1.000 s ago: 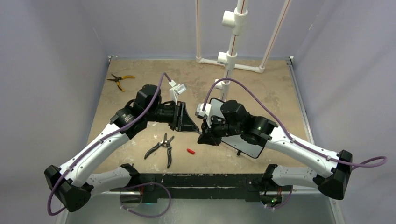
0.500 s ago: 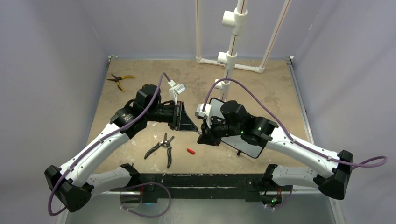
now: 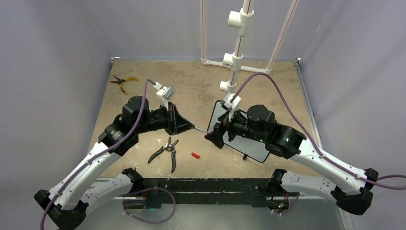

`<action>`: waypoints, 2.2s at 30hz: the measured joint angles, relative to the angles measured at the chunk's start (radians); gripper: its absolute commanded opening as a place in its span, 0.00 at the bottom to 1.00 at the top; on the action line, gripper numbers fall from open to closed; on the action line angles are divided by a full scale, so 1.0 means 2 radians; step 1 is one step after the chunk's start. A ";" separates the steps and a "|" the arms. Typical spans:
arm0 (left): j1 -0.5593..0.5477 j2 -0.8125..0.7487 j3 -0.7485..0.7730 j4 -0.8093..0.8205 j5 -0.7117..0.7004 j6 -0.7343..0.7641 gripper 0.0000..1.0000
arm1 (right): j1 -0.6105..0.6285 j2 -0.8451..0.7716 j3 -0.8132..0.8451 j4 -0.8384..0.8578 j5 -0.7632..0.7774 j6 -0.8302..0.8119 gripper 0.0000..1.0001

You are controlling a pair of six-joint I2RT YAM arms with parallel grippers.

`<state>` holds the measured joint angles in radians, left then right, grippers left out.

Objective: Write a sentence on the whiteboard
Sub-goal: Pass from the right arm to the left, then hold the whiteboard at the whiteboard stand.

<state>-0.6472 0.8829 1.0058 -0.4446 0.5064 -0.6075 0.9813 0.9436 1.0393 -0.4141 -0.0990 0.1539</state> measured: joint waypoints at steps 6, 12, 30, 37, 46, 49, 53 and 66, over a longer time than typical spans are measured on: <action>0.000 -0.043 -0.048 0.037 -0.072 0.010 0.00 | -0.006 -0.012 0.002 0.006 0.095 0.024 0.99; 0.000 -0.074 -0.089 0.081 -0.131 0.044 0.00 | -0.111 -0.010 0.007 0.016 0.093 0.028 0.99; -0.107 -0.053 -0.178 0.268 -0.227 0.128 0.00 | -0.322 -0.018 -0.057 0.084 -0.006 0.032 0.98; -0.108 0.023 -0.146 0.282 -0.214 0.163 0.00 | -0.369 -0.005 -0.066 0.103 -0.042 0.041 0.98; -0.101 0.067 -0.134 0.332 -0.187 0.163 0.00 | -0.377 -0.004 -0.102 0.106 -0.110 0.050 0.95; -0.098 0.080 -0.138 0.367 -0.190 0.157 0.00 | -0.377 -0.008 -0.107 0.107 -0.138 0.048 0.98; -0.098 0.096 -0.142 0.396 -0.196 0.156 0.00 | -0.377 -0.029 -0.117 0.113 -0.154 0.050 0.97; -0.098 0.117 -0.149 0.435 -0.225 0.156 0.00 | -0.377 0.011 -0.118 0.122 -0.170 0.044 0.84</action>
<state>-0.8433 1.1168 0.7078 0.4259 0.0566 -0.2958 0.2279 0.9657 0.8036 -0.1699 -0.4389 0.2417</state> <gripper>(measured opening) 0.108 0.855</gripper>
